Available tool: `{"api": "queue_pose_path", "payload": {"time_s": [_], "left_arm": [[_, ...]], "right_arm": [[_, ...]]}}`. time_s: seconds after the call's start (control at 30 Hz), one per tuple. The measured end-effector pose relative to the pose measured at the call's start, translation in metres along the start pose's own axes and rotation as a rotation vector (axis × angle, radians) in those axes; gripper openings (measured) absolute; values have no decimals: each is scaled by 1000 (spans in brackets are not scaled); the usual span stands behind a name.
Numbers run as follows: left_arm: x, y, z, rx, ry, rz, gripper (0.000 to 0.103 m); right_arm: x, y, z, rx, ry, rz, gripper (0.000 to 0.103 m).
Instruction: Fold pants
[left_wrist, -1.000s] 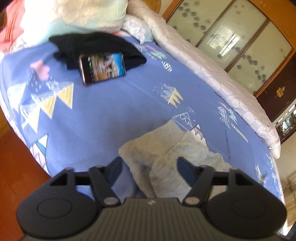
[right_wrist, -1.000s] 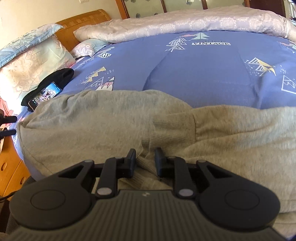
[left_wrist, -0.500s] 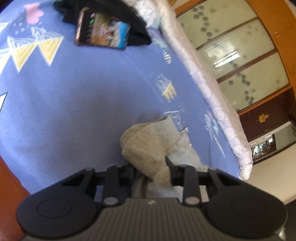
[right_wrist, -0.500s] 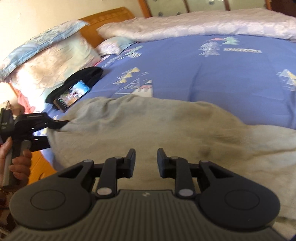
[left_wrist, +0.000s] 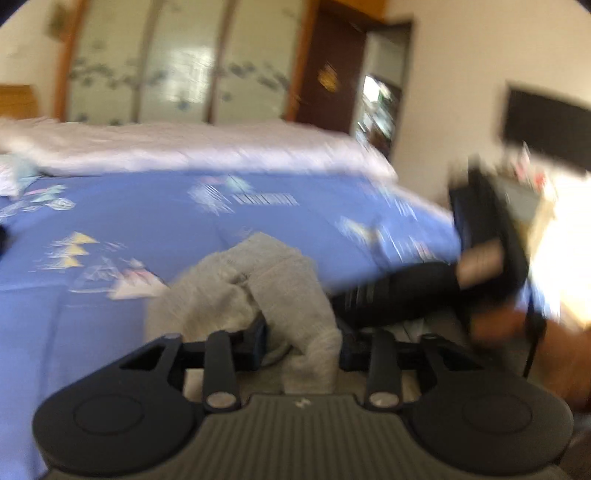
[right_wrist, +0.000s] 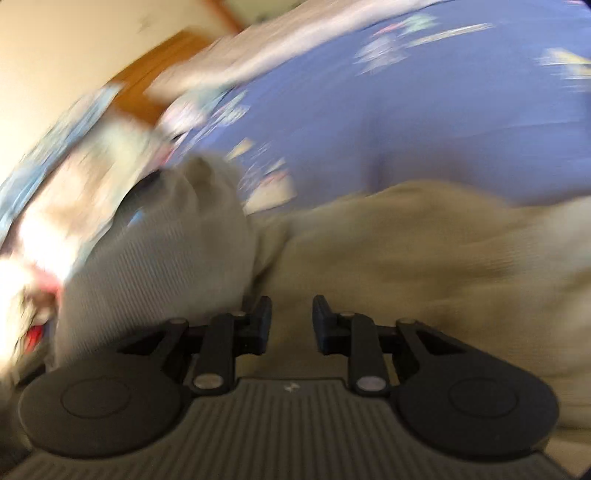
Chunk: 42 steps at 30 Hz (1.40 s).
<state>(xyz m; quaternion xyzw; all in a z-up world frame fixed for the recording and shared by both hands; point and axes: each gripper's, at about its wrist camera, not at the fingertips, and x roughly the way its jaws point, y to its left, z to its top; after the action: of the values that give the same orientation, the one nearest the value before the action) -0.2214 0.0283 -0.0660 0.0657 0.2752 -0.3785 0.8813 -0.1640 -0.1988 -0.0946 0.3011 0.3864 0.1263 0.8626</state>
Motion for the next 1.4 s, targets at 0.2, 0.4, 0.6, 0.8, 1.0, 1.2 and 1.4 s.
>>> {"api": "queue_pose_path", "payload": {"time_s": [0.2,0.4,0.6,0.8,1.0,1.2,1.4], "left_arm": [[10,-24,-9,110,94,-94,60],[-18,-5,1,-3,33,-69,60],[-22,53,-7,-267,32,1,56],[-5,55,-25,-260,127,39,25],[3,46,-24,-248,129,22,23],[-20,41,-23,-202,119,8,40],[-36,43,-38,-124,134,69,54]], "right_arm": [[-42,-42,-10,152,-94,-5,26],[-46,-23,0,73,-152,53,35],[-12,-5,16,-64,-83,46,68],[12,-17,17,43,-6,56,18],[-1,-18,21,-51,-115,-108,18],[-11,-34,23,9,-129,-106,45],[-38,-8,41,-148,-240,-63,46]]}}
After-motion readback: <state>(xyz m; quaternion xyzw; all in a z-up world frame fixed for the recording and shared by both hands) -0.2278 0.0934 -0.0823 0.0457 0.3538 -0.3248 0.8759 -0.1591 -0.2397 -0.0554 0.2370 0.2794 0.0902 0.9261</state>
